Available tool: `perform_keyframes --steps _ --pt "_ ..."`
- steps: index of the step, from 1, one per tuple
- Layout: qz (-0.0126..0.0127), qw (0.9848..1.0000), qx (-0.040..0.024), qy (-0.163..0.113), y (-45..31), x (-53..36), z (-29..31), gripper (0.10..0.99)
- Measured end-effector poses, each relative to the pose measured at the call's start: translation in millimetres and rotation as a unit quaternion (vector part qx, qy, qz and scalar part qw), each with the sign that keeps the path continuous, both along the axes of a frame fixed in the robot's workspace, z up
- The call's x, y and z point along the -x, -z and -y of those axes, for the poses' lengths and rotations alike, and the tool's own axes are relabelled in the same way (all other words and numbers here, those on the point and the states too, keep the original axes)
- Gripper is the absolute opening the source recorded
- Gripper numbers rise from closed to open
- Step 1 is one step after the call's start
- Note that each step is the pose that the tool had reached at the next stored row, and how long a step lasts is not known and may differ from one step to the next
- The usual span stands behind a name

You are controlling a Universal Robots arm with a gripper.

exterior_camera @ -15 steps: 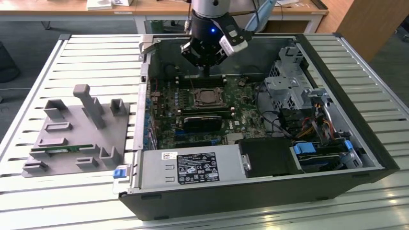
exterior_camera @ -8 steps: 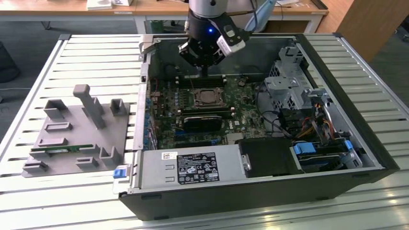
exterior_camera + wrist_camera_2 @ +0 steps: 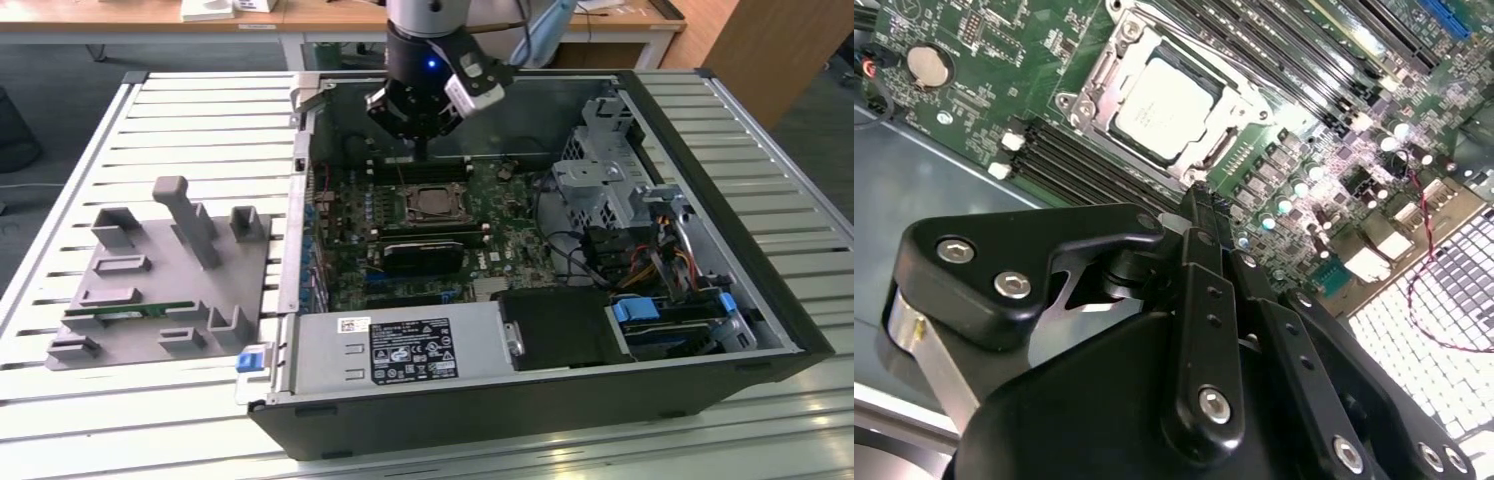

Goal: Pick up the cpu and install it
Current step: 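Install the first cpu locking lever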

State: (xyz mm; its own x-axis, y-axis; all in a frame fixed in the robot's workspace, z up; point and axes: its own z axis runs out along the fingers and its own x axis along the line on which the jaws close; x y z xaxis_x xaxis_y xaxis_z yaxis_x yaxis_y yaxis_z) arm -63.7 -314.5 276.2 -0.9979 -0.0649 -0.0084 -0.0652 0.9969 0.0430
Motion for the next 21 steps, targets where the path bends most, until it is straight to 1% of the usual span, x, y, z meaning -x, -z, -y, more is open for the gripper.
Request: perform_keyframes --steps 15,21 --pt "0.0000 1.0000 0.0000 0.000 0.3 16.8 0.0 0.106" --pt "0.0000 1.0000 0.0000 0.000 0.5 25.0 0.0 0.106"
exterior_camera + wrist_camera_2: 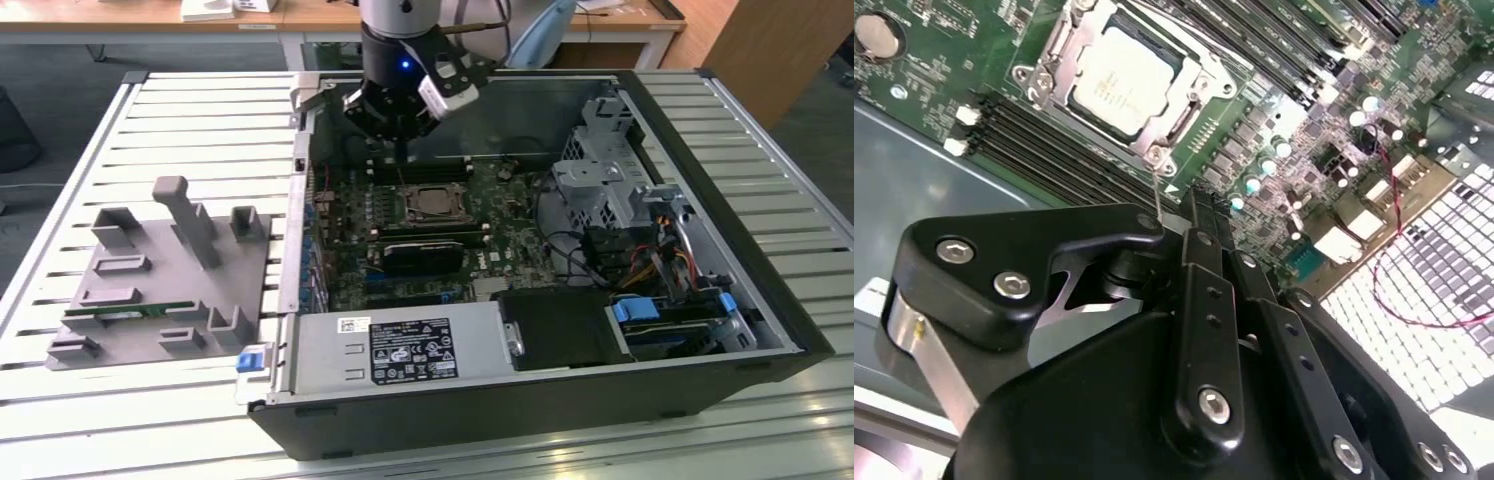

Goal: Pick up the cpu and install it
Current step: 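Install the first cpu locking lever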

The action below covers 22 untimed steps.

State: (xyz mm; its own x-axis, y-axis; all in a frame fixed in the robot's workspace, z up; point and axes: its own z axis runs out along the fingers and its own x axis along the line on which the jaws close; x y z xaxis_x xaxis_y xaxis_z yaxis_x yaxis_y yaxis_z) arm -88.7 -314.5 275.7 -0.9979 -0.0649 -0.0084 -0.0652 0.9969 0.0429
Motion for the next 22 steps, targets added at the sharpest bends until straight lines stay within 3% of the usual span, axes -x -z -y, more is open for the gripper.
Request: perform_keyframes --steps 22 --pt "0.0000 1.0000 0.0000 0.000 4.6 9.0 2.2 0.106"
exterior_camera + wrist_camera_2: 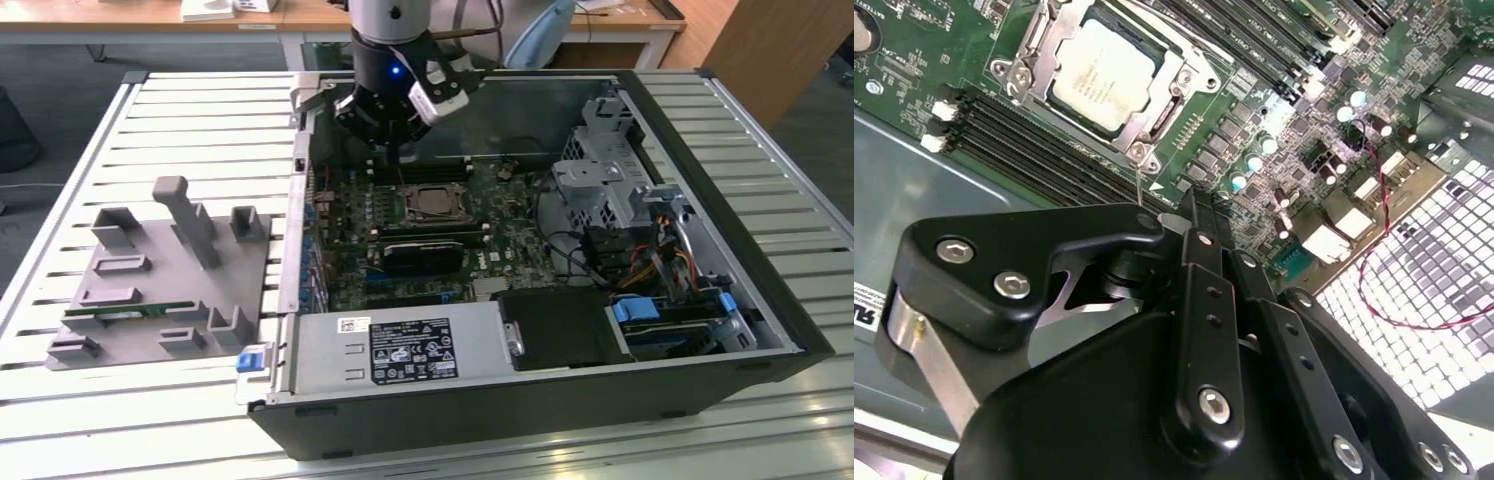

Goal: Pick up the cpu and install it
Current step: 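Install the first cpu locking lever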

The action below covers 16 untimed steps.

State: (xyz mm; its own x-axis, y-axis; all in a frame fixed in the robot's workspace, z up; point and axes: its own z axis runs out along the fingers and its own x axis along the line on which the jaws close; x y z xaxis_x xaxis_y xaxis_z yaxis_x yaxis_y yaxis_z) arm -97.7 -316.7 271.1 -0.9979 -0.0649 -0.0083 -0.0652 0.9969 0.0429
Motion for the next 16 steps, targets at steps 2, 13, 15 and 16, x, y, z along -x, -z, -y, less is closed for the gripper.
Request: perform_keyframes --steps 2,13,15,16 --pt "0.0000 1.0000 0.0000 0.000 0.2 1.6 0.0 0.106" --pt "0.0000 1.0000 0.0000 0.000 3.1 10.4 -0.4 0.106" --pt "-0.0001 1.0000 0.0001 0.000 4.9 10.6 -2.2 0.106" --pt "0.0000 1.0000 0.0000 0.000 5.8 10.6 -3.3 0.106"
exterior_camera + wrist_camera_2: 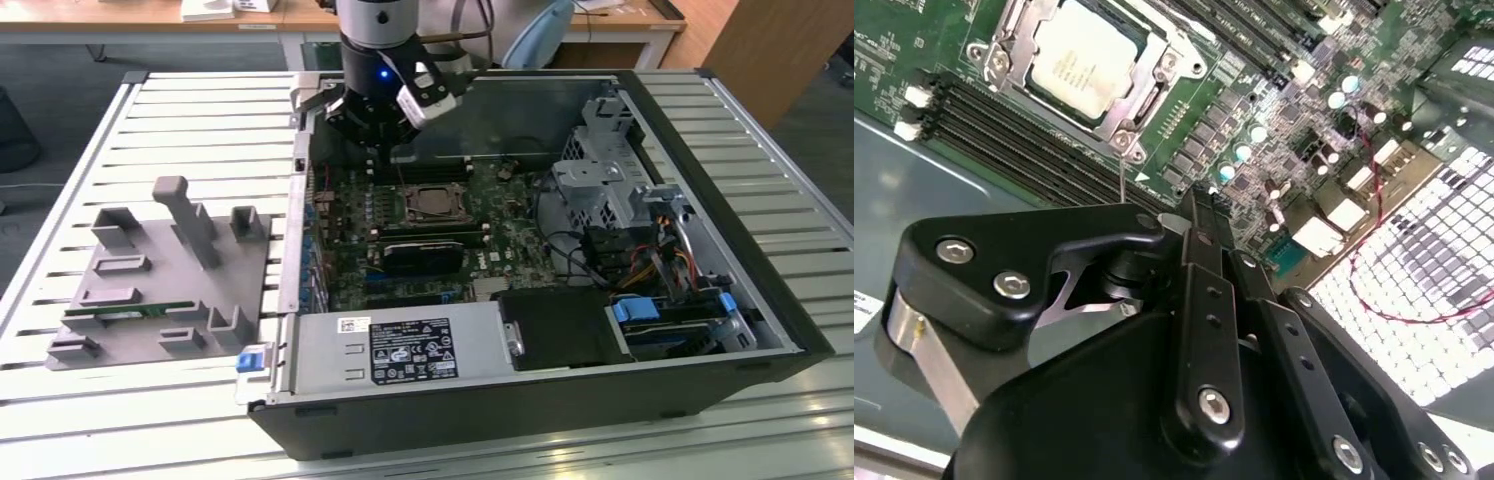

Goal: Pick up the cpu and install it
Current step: 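Install the first cpu locking lever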

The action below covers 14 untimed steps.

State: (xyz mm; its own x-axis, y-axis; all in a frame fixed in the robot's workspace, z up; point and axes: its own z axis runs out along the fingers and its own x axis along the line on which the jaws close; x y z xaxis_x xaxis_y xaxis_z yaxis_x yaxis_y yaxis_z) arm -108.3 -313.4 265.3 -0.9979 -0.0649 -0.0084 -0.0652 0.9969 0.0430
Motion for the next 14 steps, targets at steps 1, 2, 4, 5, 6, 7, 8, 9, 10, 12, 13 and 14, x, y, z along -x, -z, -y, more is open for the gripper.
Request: perform_keyframes --steps 1,2,4,5,6,7,8,9,10,12,13,14 --pt "0.0000 1.0000 0.0000 0.000 0.6 0.0 -1.8 0.106" --pt "0.0000 1.0000 0.0000 0.000 1.3 0.0 -4.2 0.106" --pt "0.0000 1.0000 0.0000 0.000 3.1 0.0 -9.1 0.106" --pt "0.0000 1.0000 0.0000 0.000 4.3 0.0 -11.2 0.106" --pt "-0.0001 1.0000 0.0000 0.001 5.2 0.0 -12.9 0.106" --pt "0.0000 1.0000 0.0000 0.003 6.1 0.0 -14.4 0.106" --pt "-0.0001 1.0000 0.0000 0.004 6.5 0.0 -16.1 0.106" --pt "0.0000 1.0000 0.0001 0.005 6.7 0.0 -18.2 0.106" --pt "0.0000 1.0000 0.0001 0.005 6.8 0.0 -19.8 0.106" --pt "0.0000 1.0000 0.0001 0.006 7.1 -0.4 -21.8 0.106" --pt "-0.0001 1.0000 0.0001 0.006 7.1 -1.5 -22.4 0.106" --pt "-0.0001 1.0000 0.0001 0.007 7.2 -3.3 -22.8 0.106"
